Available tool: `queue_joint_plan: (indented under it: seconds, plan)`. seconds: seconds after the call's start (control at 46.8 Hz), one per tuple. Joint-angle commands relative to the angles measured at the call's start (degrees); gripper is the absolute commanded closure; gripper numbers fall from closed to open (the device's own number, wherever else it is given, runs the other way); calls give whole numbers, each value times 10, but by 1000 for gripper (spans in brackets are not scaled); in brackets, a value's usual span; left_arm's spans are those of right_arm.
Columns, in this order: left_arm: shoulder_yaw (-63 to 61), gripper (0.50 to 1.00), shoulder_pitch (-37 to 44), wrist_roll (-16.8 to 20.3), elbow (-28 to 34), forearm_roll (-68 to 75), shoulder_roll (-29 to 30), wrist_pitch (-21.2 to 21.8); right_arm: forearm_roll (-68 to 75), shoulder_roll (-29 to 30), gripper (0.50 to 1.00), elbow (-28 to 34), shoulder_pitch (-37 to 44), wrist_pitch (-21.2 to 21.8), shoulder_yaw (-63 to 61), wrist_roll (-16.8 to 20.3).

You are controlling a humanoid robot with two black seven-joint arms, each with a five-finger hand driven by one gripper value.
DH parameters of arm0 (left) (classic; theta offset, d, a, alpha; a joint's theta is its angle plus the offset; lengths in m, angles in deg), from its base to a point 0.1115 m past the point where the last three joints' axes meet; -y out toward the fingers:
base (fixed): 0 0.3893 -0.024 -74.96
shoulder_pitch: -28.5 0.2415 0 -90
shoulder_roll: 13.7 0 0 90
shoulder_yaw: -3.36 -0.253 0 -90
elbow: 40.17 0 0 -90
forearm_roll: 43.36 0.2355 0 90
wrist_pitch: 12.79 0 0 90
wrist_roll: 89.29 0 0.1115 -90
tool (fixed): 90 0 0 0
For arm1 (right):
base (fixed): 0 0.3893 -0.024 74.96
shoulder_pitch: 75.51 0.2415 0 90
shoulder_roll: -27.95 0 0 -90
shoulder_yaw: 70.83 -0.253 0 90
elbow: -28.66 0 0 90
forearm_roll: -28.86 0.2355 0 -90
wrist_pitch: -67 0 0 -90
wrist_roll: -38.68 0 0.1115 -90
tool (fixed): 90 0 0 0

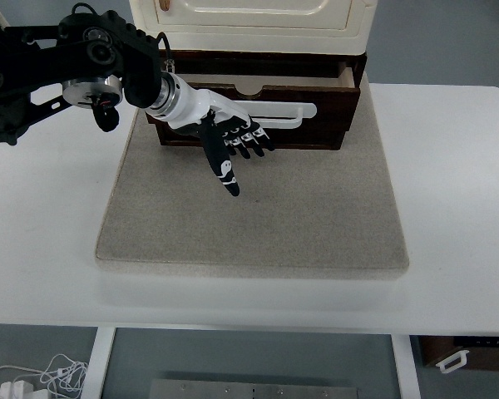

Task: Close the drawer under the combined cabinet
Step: 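Push the drawer front with the left hand toward the cabinet, then press the left hand on the drawer front until it sits flush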

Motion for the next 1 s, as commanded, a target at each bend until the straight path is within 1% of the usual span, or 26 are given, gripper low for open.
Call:
queue_joint_plan:
  seconds: [0.0,0.299,0.428,0.727,0.984]
  plan:
    - [3,500,2,1,10,8,0,0,1,0,548,0,1,0,0,0]
    - [20,500,15,3,37,13,-2,7,1,0,548,0,0,0,0,0]
    - [21,500,18,6,52,12,-13,5,0,0,548,0,1,0,0,0]
    - [24,500,24,7,75,11,-16,7,0,0,548,0,1,0,0,0]
    - [25,500,25,14,96,10,-17,6,0,0,548,0,1,0,0,0]
